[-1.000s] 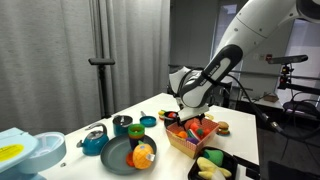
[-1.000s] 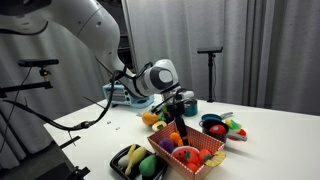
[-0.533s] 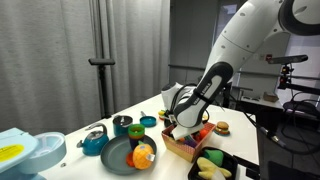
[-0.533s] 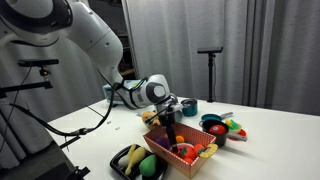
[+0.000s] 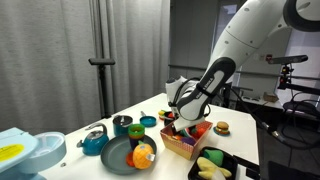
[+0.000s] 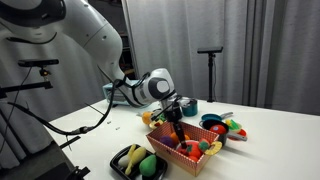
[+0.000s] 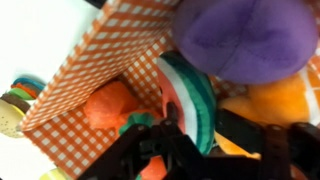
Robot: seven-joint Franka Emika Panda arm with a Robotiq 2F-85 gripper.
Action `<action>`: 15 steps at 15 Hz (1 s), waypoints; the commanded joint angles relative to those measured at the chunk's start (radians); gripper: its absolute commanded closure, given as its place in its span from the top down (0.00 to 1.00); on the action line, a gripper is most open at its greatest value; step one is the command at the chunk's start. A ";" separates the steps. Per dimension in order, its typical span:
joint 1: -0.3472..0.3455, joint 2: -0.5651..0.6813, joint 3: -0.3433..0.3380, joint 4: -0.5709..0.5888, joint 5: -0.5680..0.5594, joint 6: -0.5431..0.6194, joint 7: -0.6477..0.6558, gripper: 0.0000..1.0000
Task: Put the toy watermelon in the grey plate
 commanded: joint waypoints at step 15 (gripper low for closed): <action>0.000 -0.470 0.074 -0.263 0.045 0.075 -0.182 0.00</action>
